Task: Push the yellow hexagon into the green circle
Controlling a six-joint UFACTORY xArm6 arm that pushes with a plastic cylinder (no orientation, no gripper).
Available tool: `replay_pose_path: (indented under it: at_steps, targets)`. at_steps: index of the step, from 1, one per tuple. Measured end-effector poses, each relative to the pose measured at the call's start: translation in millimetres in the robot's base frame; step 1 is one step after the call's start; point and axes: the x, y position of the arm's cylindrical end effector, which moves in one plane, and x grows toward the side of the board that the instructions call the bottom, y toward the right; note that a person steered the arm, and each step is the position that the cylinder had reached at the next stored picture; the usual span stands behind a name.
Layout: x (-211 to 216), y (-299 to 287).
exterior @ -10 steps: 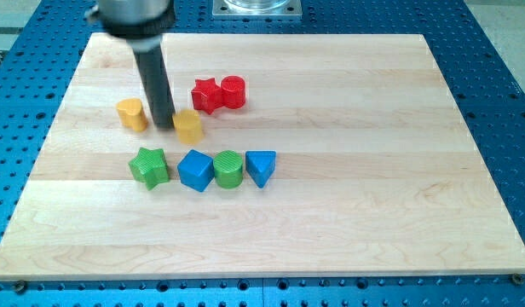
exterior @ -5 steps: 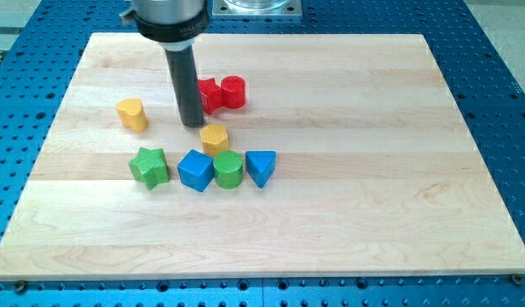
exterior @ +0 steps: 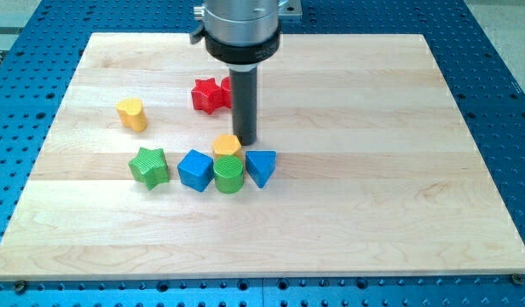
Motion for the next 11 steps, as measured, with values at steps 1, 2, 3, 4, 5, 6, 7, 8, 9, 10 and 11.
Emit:
replay_pose_path:
  at_steps: [1,2,3,4,5,6,7,8,9,10,11]
  targets:
    - [0.0,-18.9]
    - [7.5,-18.9]
    - [30.1,-22.1]
    - [69.0,-22.1]
    - [77.0,-19.7]
    - [79.9,-17.3]
    - [109.1,-14.5]
    - [109.5,4.3]
    - [109.1,27.6]
    - [106.5,83.7]
    - [104.7,117.0]
